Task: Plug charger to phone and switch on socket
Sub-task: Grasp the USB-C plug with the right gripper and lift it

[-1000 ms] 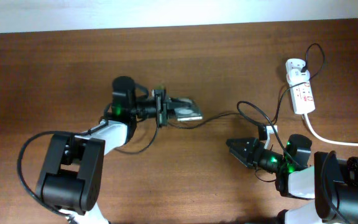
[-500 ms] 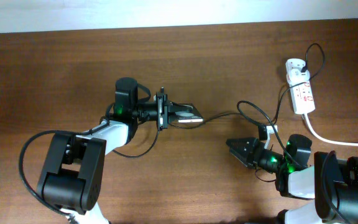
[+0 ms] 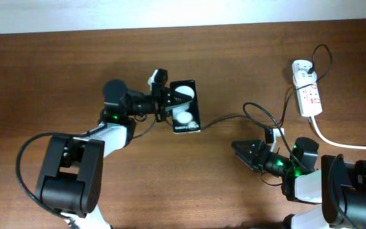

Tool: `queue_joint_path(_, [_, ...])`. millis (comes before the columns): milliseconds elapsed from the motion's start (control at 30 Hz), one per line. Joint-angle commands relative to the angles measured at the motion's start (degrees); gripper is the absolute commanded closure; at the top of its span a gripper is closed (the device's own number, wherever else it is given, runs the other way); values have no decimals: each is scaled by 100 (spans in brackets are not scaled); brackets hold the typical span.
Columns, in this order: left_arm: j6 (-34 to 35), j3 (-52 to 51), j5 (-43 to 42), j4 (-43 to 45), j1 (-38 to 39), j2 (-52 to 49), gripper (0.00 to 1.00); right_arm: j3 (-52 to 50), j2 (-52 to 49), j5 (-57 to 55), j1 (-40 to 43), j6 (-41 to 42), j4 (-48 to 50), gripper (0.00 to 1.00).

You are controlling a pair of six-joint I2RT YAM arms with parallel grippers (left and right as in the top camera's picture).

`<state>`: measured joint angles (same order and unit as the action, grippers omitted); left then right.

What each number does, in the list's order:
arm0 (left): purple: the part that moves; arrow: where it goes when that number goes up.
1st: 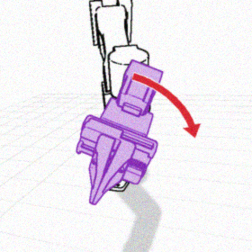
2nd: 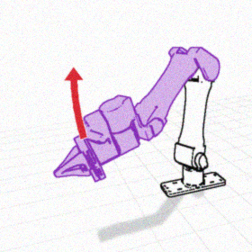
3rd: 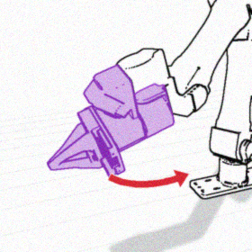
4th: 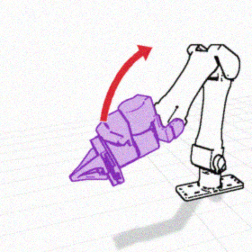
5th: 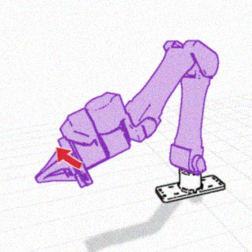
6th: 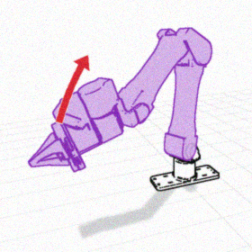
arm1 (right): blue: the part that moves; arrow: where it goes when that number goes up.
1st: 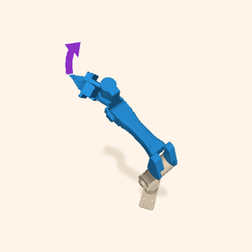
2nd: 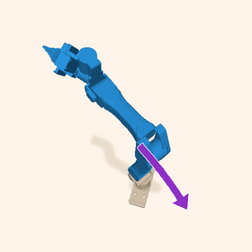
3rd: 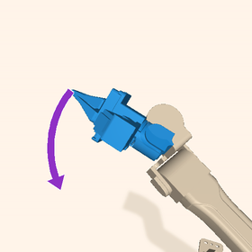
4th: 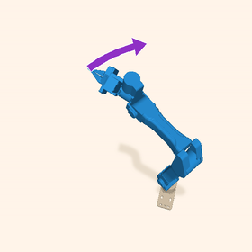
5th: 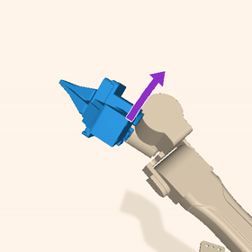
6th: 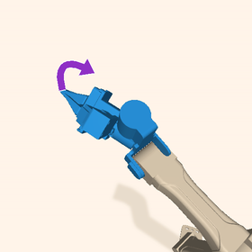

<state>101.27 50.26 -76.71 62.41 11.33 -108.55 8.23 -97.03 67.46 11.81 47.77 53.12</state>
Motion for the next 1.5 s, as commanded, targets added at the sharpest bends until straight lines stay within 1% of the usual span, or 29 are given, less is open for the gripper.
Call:
queue_joint_path(0, [-378,74,-321,57,-455,46,100,-9,-9,-2,15,-103,122,1])
queue_joint_path(33, [-634,74,-396,57,-625,46,100,-9,-9,120,-42,-74,442,9])
queue_joint_path(67, [-713,74,-535,57,-883,46,100,-7,-7,140,-282,229,1047,11])
queue_joint_path(100, [-713,74,-575,57,-1106,46,100,26,-7,2,-638,660,1781,12])
queue_joint_path(133, [-726,74,-651,57,-1331,46,100,107,-7,-199,-968,962,2299,11])
queue_joint_path(167, [-914,74,-866,55,-1687,46,100,313,-7,-507,-1401,1132,2514,12])
queue_joint_path(233, [-966,74,-1108,57,-2015,46,100,719,-7,-756,-1856,1150,2363,14])
queue_joint_path(267, [-968,74,-1198,57,-2238,46,100,1073,-7,-839,-2039,1150,2052,16])
queue_joint_path(367, [-1154,74,-1342,57,-2673,46,100,1998,-7,-1036,-2286,1078,1073,18])
queue_joint_path(433, [-1207,68,-1340,57,-2774,46,100,2802,-7,-1222,-2430,619,-157,18])
queue_joint_path(500, [-1270,68,-1340,59,-2774,46,100,3880,-7,-1722,-2693,-374,-2367,18])
queue_joint_path(533, [-1314,68,-1338,59,-2774,46,100,4264,-7,-1952,-2769,-713,-3136,18])
queue_joint_path(600, [-1534,68,-1270,57,-2787,46,100,5274,-7,-2986,-3032,-1641,-5200,18])
queue_joint_path(633, [-1687,68,-1196,57,-2855,46,100,5884,-9,-3818,-3261,-2120,-6271,18])
queue_joint_path(667, [-1773,68,-1182,57,-2931,44,100,6367,-9,-4614,-3491,-2435,-6961,18])
queue_joint_path(700, [-1864,68,-1182,57,-3047,46,100,6697,-9,-5265,-3707,-2647,-7335,19])
queue_joint_path(733, [-1875,68,-1185,57,-3189,44,100,6894,-9,-5836,-3919,-2667,-7486,19])
queue_joint_path(767, [-1875,68,-1189,57,-3281,44,100,6942,-13,-6004,-4041,-2767,-7477,22])
queue_joint_path(800, [-1878,68,-1204,57,-3342,44,100,6970,-46,-6199,-4131,-2769,-7482,23])
queue_joint_path(900, [-1952,68,-1209,55,-3442,44,100,7381,-638,-6328,-4380,-2787,-7635,24])
queue_joint_path(1000, [-2000,68,-1228,55,-3442,44,100,8579,-1738,-6627,-4686,-2848,-8238,26])
queue_joint_path(1033, [-1998,68,-1246,55,-3442,44,100,9125,-2236,-6793,-4763,-2844,-8577,28])
queue_joint_path(1100, [-2000,68,-1316,57,-3442,44,100,9798,-3053,-6817,-4798,-2651,-8843,30])
queue_joint_path(1200, [-2026,68,-1338,57,-3442,44,100,9807,-3464,-6817,-4798,-2564,-8765,33])
queue_joint_path(1267, [-2046,68,-1340,57,-3442,44,100,9807,-3578,-6815,-4798,-2555,-8583,34])
queue_joint_path(1333, [-2046,68,-1340,57,-3442,44,100,9807,-3729,-6817,-4789,-2409,-8419,37])
queue_joint_path(1467, [-2044,68,-1340,57,-3442,44,100,9807,-4013,-6826,-4780,-2280,-8376,41])
